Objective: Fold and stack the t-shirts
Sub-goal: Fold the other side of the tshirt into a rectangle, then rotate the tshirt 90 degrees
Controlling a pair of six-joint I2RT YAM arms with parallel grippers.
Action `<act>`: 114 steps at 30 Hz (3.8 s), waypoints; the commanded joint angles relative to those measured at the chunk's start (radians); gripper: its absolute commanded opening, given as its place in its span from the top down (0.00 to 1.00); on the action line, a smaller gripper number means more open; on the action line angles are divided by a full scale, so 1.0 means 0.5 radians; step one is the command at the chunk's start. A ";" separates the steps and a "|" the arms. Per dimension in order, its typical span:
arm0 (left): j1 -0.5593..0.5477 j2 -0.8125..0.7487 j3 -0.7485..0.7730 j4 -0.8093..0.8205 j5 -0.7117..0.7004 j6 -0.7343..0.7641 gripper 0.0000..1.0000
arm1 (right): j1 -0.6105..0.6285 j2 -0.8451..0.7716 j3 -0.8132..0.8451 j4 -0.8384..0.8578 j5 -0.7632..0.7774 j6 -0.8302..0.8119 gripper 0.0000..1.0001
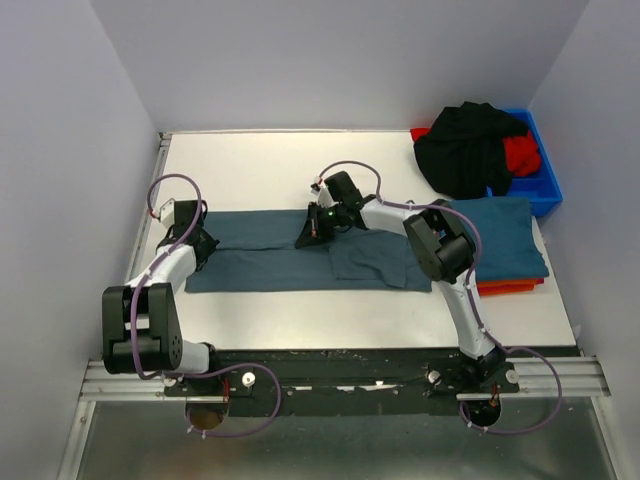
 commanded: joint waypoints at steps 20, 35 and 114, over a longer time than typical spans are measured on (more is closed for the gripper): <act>0.056 0.547 0.580 -0.395 -0.292 -0.058 1.00 | -0.001 -0.138 -0.051 -0.084 0.034 -0.075 0.99; 0.053 0.327 0.246 -0.347 -0.412 -0.209 1.00 | -0.001 -0.111 -0.029 -0.118 0.058 -0.078 0.99; -0.793 0.115 -0.177 -0.476 0.171 -0.359 1.00 | -0.615 0.187 0.903 -1.683 1.746 0.103 0.99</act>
